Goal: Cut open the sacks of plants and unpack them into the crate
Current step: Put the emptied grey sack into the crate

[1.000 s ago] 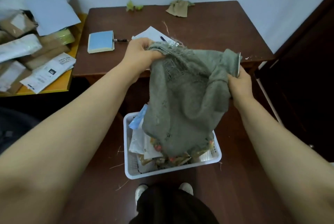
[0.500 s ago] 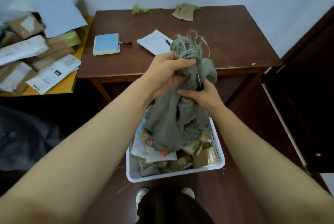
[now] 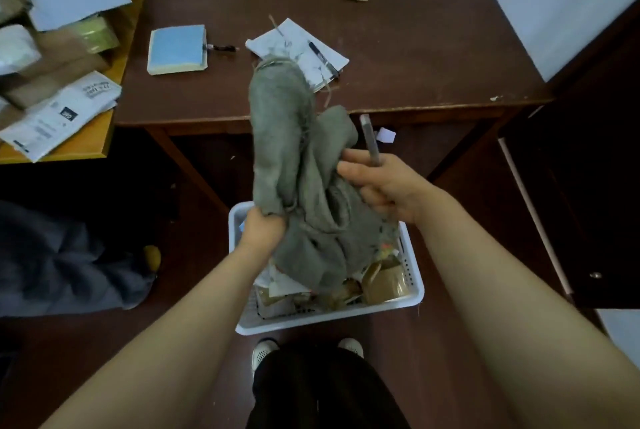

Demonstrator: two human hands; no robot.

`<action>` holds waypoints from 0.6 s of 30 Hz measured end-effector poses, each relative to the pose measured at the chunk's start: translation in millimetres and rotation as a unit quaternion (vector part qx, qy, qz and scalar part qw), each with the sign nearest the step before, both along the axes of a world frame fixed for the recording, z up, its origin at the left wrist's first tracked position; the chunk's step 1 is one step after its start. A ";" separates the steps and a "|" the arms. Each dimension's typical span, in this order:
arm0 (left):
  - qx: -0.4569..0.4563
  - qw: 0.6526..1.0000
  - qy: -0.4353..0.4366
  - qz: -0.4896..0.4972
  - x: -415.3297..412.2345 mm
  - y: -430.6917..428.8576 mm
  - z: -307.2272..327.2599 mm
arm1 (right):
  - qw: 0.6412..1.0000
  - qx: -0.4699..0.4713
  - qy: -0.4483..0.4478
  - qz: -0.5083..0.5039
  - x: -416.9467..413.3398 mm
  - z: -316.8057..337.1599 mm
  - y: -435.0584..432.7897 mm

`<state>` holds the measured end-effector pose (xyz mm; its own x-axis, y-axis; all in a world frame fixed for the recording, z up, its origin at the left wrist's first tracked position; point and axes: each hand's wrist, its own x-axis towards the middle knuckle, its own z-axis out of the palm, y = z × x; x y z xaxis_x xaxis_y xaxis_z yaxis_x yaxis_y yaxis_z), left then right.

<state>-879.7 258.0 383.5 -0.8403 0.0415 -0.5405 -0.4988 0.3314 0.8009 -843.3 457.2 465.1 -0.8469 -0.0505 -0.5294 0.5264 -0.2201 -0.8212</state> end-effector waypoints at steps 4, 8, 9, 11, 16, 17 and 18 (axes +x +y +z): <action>-0.033 0.989 -0.079 0.117 2.4 -51.9 -50.4 | 0.981 0.140 -0.105 -0.087 12.5 -77.3 33.0; -0.154 0.967 -0.137 0.149 6.6 -99.6 -115.1 | 0.959 0.244 -0.121 -0.075 25.7 -166.3 27.4; -0.179 0.962 -0.151 0.139 7.8 -109.3 -130.1 | 0.954 0.273 -0.122 -0.035 26.3 -188.7 25.0; -0.218 0.952 -0.174 0.124 7.9 -124.7 -158.7 | 0.931 0.342 -0.118 0.047 22.3 -236.2 22.9; -0.297 0.924 -0.218 0.100 -2.9 -143.1 -217.8 | 0.834 0.512 -0.107 0.176 -16.8 -304.7 21.1; -0.300 0.926 -0.202 0.106 -5.8 -138.2 -221.8 | 0.820 0.531 -0.099 0.192 -28.3 -315.3 22.9; -0.285 0.938 -0.168 0.108 -8.6 -131.6 -228.1 | 0.805 0.546 -0.092 0.211 -41.3 -324.5 24.9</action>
<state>-888.3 126.4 155.4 -0.5740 -0.4850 -0.6598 -0.7958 0.5202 0.3100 -884.6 482.1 140.6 -0.7782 0.2679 -0.5680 0.5002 0.8113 -0.3027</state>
